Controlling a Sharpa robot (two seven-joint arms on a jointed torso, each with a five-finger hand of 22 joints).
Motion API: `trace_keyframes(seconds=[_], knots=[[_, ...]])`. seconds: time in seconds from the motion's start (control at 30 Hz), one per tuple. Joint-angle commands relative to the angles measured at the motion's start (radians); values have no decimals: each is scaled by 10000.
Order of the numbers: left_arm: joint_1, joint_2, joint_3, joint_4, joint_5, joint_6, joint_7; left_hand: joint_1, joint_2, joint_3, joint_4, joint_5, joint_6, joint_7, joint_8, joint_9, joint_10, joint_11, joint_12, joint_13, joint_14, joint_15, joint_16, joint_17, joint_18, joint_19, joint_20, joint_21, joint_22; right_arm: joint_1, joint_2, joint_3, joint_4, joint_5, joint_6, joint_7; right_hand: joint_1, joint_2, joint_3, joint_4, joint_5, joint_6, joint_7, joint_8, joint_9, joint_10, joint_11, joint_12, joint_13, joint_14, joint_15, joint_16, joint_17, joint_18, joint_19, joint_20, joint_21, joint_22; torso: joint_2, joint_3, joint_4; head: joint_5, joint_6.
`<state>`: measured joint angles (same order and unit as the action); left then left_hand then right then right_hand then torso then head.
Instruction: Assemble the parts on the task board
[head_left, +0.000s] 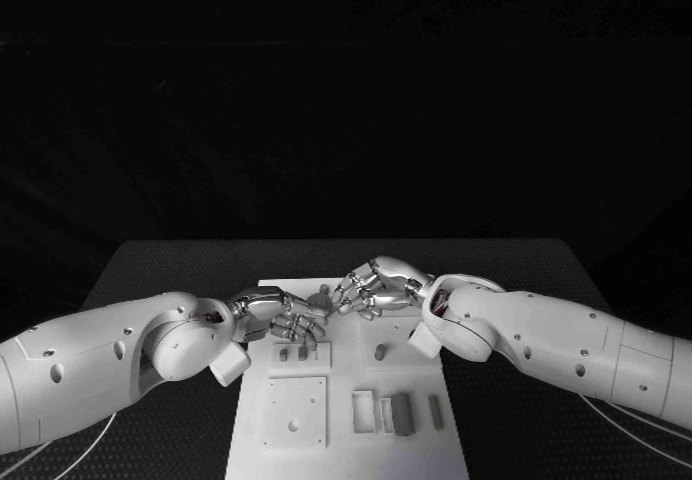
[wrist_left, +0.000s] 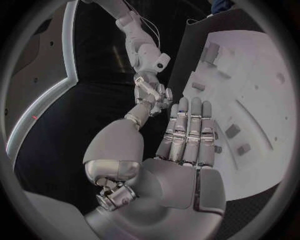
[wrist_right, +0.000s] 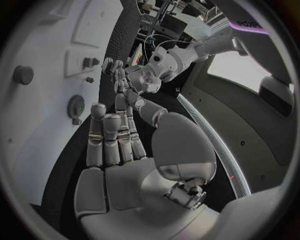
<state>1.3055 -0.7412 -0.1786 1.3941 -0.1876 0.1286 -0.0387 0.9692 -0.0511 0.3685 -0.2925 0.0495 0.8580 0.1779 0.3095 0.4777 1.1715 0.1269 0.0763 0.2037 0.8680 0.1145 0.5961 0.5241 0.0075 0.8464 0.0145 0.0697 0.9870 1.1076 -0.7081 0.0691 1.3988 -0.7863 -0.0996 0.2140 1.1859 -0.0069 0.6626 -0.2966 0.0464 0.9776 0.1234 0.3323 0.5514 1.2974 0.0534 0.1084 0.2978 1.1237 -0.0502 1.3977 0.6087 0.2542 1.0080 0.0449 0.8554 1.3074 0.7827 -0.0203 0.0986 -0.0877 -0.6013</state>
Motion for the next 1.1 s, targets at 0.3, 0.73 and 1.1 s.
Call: trace_keyframes(seconds=[0.3, 0.73, 1.1], knots=[[12, -623, 15, -449, 562, -401, 247, -217, 201, -775, 40, -3, -42, -2, 36, 67, -28, -28, 26, 47, 7, -8, -87, 95, 94, -27, 5, 8, -119, -5, -64, 4, 148, -1477, -51, -151, -4, 43, 69, 14, 25, 76, 17, 58, 117, 65, -9, 66, 34, 35, -78, -14, -6, 76, 29, -86, 40, 146, -14, 0, 2, 46, -14], [83, -1292, 29, -616, 1878, -1488, 1525, -148, 451, -894, 14, -4, 269, -157, 192, 136, 201, -141, 139, 124, 200, -96, -52, 162, 139, 156, -64, 62, -133, -4, -13, 4, 1171, -5625, -573, -254, 17, -21, 118, 11, 25, 81, 1, 83, 201, 76, -26, 50, 125, 159, -95, 36, 21, 76, 156, -151, 112, 166, -3, -3, -19, 335, 27], [92, -1291, 27, -497, 2218, -2111, 1699, 57, 362, -989, 7, -5, 347, -195, 205, 136, 249, -169, 143, 146, 242, -130, -93, 176, 114, 193, -91, 47, -155, 40, 217, -664, 1969, -8641, -1028, -664, 104, -124, 192, 13, 25, 131, -29, 113, 275, 123, -53, 51, 222, 279, -124, 73, 42, 76, 252, -214, 190, 187, -23, -7, -27, 749, -210]])
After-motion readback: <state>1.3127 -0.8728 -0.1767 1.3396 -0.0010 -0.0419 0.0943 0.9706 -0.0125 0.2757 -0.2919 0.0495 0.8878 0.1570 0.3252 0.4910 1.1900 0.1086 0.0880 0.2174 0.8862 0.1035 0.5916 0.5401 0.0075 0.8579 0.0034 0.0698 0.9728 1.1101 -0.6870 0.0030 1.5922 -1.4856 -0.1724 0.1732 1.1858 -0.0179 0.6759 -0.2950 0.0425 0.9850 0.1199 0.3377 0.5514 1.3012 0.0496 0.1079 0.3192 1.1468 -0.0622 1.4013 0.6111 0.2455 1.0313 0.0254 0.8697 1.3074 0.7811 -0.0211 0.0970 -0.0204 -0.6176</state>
